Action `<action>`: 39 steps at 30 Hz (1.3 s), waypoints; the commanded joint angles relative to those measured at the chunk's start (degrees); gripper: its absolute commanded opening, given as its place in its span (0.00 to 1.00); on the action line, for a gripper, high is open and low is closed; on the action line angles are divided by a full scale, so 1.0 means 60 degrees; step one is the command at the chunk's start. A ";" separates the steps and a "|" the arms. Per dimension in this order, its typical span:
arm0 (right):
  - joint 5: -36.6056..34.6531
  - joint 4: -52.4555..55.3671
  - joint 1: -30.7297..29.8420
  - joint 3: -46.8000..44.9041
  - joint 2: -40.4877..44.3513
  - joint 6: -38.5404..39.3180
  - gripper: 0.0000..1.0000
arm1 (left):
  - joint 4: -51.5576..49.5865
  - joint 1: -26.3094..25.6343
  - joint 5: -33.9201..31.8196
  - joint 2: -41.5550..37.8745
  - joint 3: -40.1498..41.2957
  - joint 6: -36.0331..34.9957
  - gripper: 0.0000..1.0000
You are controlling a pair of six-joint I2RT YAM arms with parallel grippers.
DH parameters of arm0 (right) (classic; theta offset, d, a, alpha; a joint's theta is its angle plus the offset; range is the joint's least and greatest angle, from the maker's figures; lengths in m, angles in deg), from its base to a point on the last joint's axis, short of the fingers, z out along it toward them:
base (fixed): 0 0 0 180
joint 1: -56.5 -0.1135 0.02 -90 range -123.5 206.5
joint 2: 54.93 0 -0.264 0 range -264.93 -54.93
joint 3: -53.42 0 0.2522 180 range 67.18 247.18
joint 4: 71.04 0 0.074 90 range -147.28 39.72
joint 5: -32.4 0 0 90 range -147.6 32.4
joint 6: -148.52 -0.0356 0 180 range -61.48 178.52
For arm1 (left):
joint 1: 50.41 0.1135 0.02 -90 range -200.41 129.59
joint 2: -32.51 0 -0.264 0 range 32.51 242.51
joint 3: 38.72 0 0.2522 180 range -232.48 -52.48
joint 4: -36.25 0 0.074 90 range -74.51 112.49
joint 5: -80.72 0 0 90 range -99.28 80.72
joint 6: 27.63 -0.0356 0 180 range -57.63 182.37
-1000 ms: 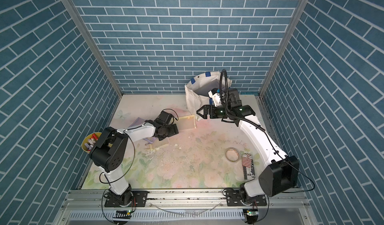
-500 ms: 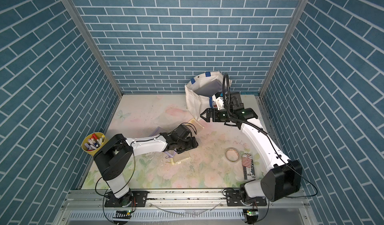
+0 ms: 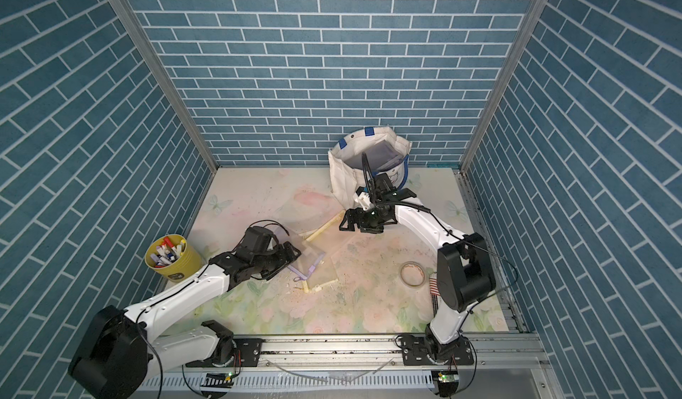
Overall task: Put the pencil pouch into the canvas bag
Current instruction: Move the pencil pouches to the center of the board, then pick up the pencil pouch.
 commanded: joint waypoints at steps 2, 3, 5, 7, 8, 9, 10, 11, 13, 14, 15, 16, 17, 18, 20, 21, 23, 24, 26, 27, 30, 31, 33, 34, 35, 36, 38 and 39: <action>0.0523 -0.0070 -0.0530 0.0992 -0.1019 0.0045 0.88 | -0.0591 0.1017 0.0239 -0.0767 0.0726 -0.0557 0.82; 0.0548 -0.0119 -0.0629 0.1150 -0.1305 0.0068 0.87 | -0.0534 0.1179 0.0263 -0.0829 0.0863 -0.0613 0.82; 0.0633 -0.0223 -0.0743 0.1499 -0.1787 0.0036 0.83 | -0.0228 0.1304 0.0259 -0.0752 0.1099 -0.0504 0.81; 0.0807 -0.0580 -0.0866 0.1727 -0.2209 -0.0089 0.77 | 0.0484 0.1284 0.0298 -0.0513 0.1368 -0.0331 0.80; 0.0854 -0.0691 -0.0910 0.1844 -0.2382 -0.0161 0.74 | 0.0876 0.1291 0.0332 -0.0390 0.1498 -0.0227 0.79; 0.0933 -0.0713 -0.0960 0.2011 -0.2621 -0.0209 0.71 | 0.1323 0.1284 0.0337 -0.0267 0.1659 -0.0089 0.78; 0.0992 -0.0726 -0.1027 0.2176 -0.2835 -0.0205 0.69 | 0.1685 0.1284 0.0332 -0.0137 0.1799 0.0008 0.77; 0.1027 -0.0756 -0.1087 0.2294 -0.2987 -0.0206 0.68 | 0.1936 0.1286 0.0337 -0.0018 0.1845 0.0057 0.76; 0.1027 -0.0785 -0.1176 0.2507 -0.3352 -0.0202 0.68 | 0.2401 0.1270 0.0315 0.0322 0.1973 0.0164 0.71; 0.1097 -0.0785 -0.1207 0.2615 -0.3513 -0.0217 0.67 | 0.2654 0.1273 0.0362 0.0480 0.2053 0.0239 0.69; 0.1169 -0.0802 -0.1238 0.2731 -0.3685 -0.0239 0.67 | 0.2985 0.1259 0.0380 0.0664 0.2148 0.0352 0.67; 0.1202 -0.0819 -0.1273 0.2826 -0.3821 -0.0247 0.67 | 0.3335 0.1243 0.0383 0.0854 0.2266 0.0476 0.65; 0.1249 -0.0830 -0.1288 0.2902 -0.3927 -0.0263 0.66 | 0.3616 0.1218 0.0395 0.1014 0.2353 0.0592 0.64; 0.1297 -0.0832 -0.1331 0.2998 -0.4050 -0.0261 0.65 | 0.3926 0.1193 0.0389 0.1259 0.2399 0.0684 0.63; 0.1375 -0.0832 -0.1389 0.3164 -0.4411 -0.0273 0.63 | 0.4417 0.1033 0.0303 0.1697 0.2436 0.0831 0.61; 0.1438 -0.0832 -0.1421 0.3236 -0.4530 -0.0302 0.62 | 0.4703 0.0904 0.0247 0.1933 0.2422 0.0919 0.60; 0.1547 -0.0875 -0.1476 0.3340 -0.4731 -0.0371 0.62 | 0.5057 0.0658 0.0122 0.2324 0.2371 0.0981 0.58; 0.1548 -0.0859 -0.1512 0.3371 -0.4826 -0.0380 0.61 | 0.5208 0.0526 0.0048 0.2522 0.2347 0.1114 0.56; 0.1651 -0.0874 -0.1578 0.3391 -0.4973 -0.0389 0.59 | 0.5580 0.0327 -0.0082 0.2842 0.2341 0.1385 0.53; 0.1748 -0.0924 -0.1608 0.3365 -0.5009 -0.0418 0.58 | 0.5772 0.0227 -0.0120 0.3006 0.2347 0.1482 0.52; 0.1941 -0.1209 -0.1702 0.3153 -0.4958 -0.0586 0.49 | 0.6175 -0.0078 -0.0334 0.3275 0.2376 0.1698 0.49; 0.1993 -0.1343 -0.1740 0.3061 -0.4902 -0.0619 0.45 | 0.6225 -0.0179 -0.0392 0.3327 0.2360 0.1746 0.48; 0.2135 -0.1541 -0.1756 0.2901 -0.4774 -0.0698 0.38 | 0.6299 -0.0325 -0.0489 0.3408 0.2314 0.1802 0.46; 0.2212 -0.1639 -0.1756 0.2793 -0.4694 -0.0741 0.32 | 0.6393 -0.0381 -0.0526 0.3424 0.2310 0.1824 0.45; 0.2260 -0.1705 -0.1757 0.2694 -0.4604 -0.0758 0.27 | 0.6453 -0.0420 -0.0534 0.3414 0.2308 0.1839 0.44; 0.2303 -0.1764 -0.1757 0.2580 -0.4494 -0.0747 0.20 | 0.6484 -0.0441 -0.0549 0.3385 0.2299 0.1853 0.43; 0.2407 -0.1870 -0.1757 0.2342 -0.4238 -0.0719 0.10 | 0.6408 -0.0489 -0.0603 0.3239 0.2284 0.1839 0.42; 0.2448 -0.1886 -0.1769 0.2234 -0.4194 -0.0702 0.04 | 0.6369 -0.0512 -0.0610 0.3109 0.2289 0.1825 0.42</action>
